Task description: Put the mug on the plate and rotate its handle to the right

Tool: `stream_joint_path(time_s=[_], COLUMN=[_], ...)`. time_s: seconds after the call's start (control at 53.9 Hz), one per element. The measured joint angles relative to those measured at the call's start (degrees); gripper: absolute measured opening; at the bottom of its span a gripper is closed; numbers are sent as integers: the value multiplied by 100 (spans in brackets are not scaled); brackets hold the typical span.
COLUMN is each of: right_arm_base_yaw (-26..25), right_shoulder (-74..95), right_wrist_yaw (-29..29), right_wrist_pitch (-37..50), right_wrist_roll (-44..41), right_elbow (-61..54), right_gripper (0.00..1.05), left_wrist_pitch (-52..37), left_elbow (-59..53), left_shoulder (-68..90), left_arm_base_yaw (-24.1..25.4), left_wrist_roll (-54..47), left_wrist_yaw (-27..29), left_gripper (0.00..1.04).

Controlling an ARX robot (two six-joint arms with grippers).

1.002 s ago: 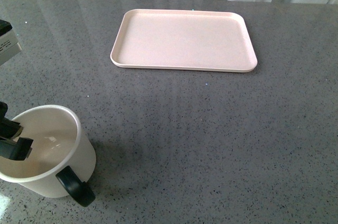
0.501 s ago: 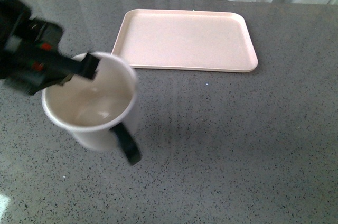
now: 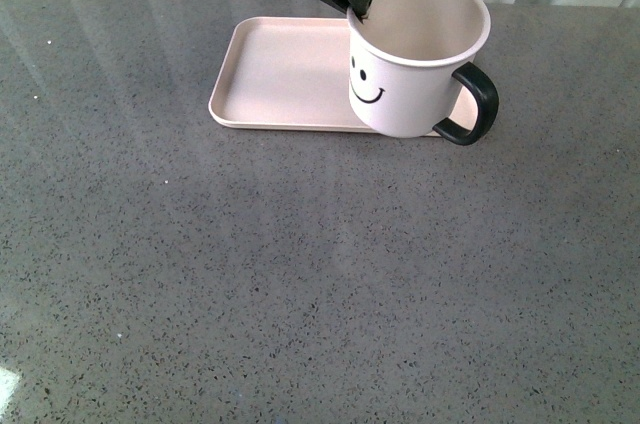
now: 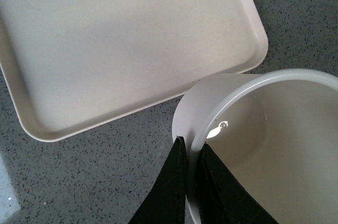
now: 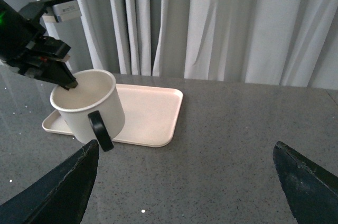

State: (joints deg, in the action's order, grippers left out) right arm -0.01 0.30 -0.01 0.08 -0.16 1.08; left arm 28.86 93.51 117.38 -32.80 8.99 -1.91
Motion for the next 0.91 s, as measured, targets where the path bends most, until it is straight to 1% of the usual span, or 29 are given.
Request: stream_joint_path(time_s=[0.204,0.352,0.538,0.816,0.909], right_arm_base_yaw=[0,0,0,0,0], right_shoulder=[0,0,0,0,0], right_wrist_yaw=[0,2,0,2,0], right_wrist_pitch=[0,0,0,0,0], right_wrist_roll=[0,0,0,0,0], right_elbow=[0,0,0,0,0], right_gripper=[96,96,96,96,96], left_wrist_pitch=[422,804,1099,1593,1672], left_elbow=[1062,1886,2542,3681,3904], left_shoulder=[750,1329,1797,2511,2653], left_arm_base_yaw=[57,223,387,518,540], left_wrist_roll=[66,44,20,-22,-22], left_wrist_yaw=[-107,-111,-129,-188,-221], left_gripper=[2,2,2,2,2])
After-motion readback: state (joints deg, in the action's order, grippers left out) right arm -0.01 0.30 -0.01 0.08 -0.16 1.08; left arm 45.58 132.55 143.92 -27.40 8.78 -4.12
